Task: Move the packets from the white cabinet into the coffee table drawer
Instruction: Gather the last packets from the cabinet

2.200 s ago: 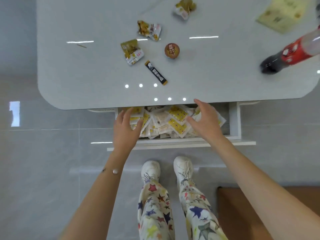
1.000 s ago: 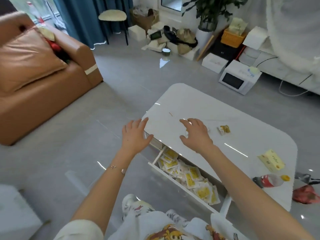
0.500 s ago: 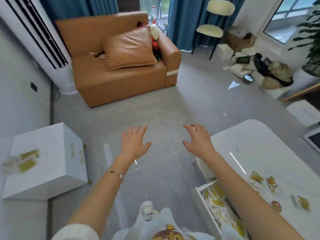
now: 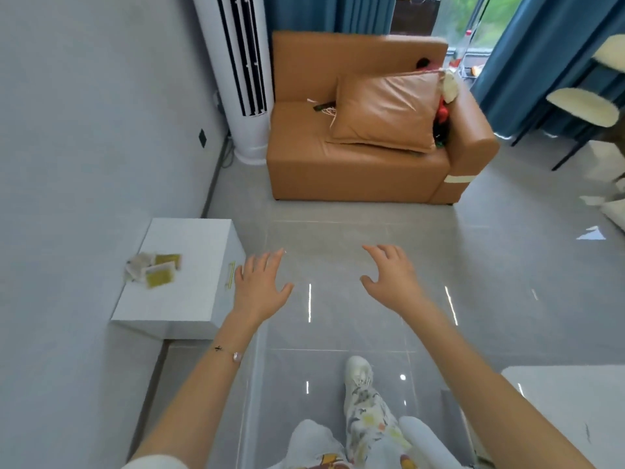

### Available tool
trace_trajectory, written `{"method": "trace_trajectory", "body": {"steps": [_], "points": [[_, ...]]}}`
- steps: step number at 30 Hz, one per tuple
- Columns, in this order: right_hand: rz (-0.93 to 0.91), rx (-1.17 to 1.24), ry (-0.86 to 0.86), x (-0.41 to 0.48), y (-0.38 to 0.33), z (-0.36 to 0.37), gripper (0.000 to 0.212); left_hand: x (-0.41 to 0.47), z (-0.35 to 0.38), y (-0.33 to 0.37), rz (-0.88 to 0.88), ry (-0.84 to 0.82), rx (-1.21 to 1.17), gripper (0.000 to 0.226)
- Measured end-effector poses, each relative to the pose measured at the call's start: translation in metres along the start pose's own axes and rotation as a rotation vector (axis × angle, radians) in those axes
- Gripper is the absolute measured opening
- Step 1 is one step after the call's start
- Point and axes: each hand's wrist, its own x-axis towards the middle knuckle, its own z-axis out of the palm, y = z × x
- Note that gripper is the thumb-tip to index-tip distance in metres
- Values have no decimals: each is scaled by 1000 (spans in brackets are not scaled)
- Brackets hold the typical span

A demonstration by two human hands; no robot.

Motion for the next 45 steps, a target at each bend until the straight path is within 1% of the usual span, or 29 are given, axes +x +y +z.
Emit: {"method": "trace_trajectory", "body": {"steps": [8, 14, 18, 20, 25, 28, 31, 35, 38, 42, 45], "points": [[-232, -14, -111, 129, -53, 20, 63, 57, -7, -69, -287, 24, -39, 71], [-411, -100, -202, 245, -87, 19, 59, 112, -15, -90, -501, 72, -57, 75], [-536, -151, -299, 312, -115, 21, 62, 128, -18, -104, -661, 89, -58, 75], [-598, -160, -327, 336, -133, 21, 62, 132, -20, -112, -706, 96, -48, 75], [-733, -142, -325, 371, -187, 33, 59, 139, -26, -139, -811, 68, -44, 73], [-824, -154, -367, 386, -227, 50, 60, 144, -28, -161, -867, 81, -27, 69], [-886, -155, -418, 398, -268, 71, 62, 147, -24, -187, -918, 86, -58, 68], [-967, -250, -468, 417, -315, 104, 67, 160, -18, -232, -966, 101, -115, 65], [-1037, -303, -495, 434, -348, 115, 69, 169, -20, -257, -983, 134, -171, 62], [-1111, -320, -488, 453, -386, 130, 68, 183, -21, -284, -1008, 183, -220, 70], [-1114, -340, -562, 465, -408, 152, 69, 189, -16, -304, -1055, 158, -245, 74]]}}
